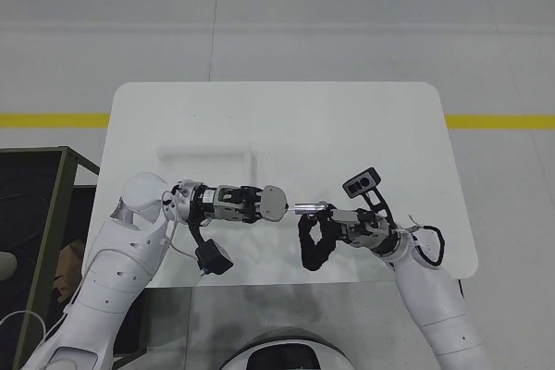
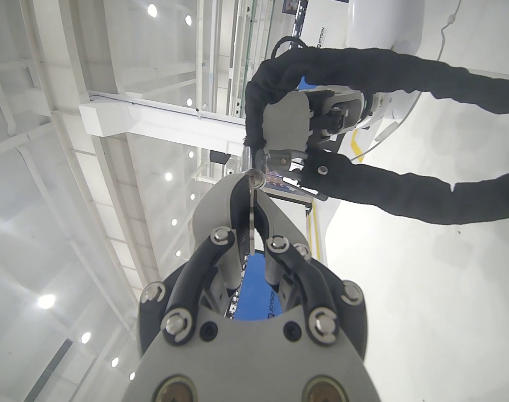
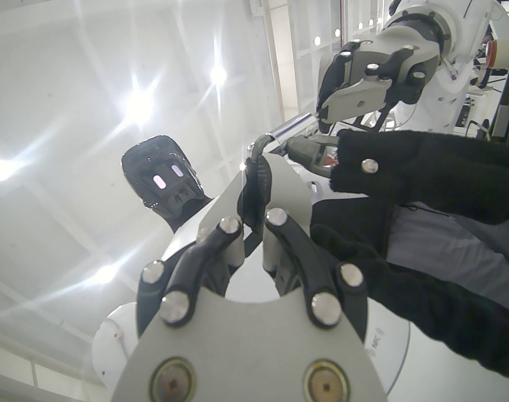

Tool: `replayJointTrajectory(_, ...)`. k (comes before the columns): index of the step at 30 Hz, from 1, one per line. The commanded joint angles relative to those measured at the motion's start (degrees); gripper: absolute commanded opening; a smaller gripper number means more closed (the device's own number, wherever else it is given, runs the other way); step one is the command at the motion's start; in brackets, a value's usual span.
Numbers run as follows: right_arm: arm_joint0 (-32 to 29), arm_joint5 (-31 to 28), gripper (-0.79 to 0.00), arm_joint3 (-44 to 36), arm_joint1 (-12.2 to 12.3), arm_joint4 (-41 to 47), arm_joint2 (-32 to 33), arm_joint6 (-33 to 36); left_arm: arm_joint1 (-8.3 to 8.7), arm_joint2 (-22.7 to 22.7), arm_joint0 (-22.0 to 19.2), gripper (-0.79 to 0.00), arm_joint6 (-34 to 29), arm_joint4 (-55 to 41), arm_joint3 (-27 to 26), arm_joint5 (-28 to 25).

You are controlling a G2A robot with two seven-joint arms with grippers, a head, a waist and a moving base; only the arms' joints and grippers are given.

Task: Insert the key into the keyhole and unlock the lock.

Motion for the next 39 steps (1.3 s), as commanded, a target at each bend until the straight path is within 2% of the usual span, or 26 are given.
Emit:
replayJointTrajectory(1,0.0,-0.2,-0.785,0.0,0.0,0.3,-0.1,-0.2,0.02,0.0,0.0,0.0,0.0,-0.6,0.0,0.2)
replayJointTrajectory(12,0.5,-1.2,-0.785,0.4,0.0,2.4,1.7,-0.7,0.31,-2.0,1.1,0.0,-3.5,-2.2,0.7,1.8)
replayJointTrajectory(13,0.5,-1.1,-0.785,0.3,0.1,2.4,1.8,-0.8,0.34,-2.2,1.2,-0.052,-3.9,-2.2,0.8,1.9)
replayJointTrajectory(14,0.5,-1.1,-0.785,0.2,0.1,2.3,2.0,-0.8,0.37,-2.3,1.3,-0.345,-3.9,-2.3,0.7,1.9)
replayJointTrajectory(16,0.5,-1.1,-0.785,0.2,0.1,2.3,2.1,-0.8,0.45,-2.4,1.4,-0.52,-4.0,-2.1,0.8,2.0)
replayJointTrajectory(17,0.5,-1.1,-0.785,0.1,0.1,2.2,2.2,-0.8,0.47,-2.5,1.5,-0.785,-4.1,-2.1,0.9,2.1)
replayJointTrajectory(39,0.8,-1.7,-0.785,0.7,0.1,0.5,1.3,-1.4,0.79,-1.9,1.1,-0.785,-4.8,-1.5,1.3,2.3)
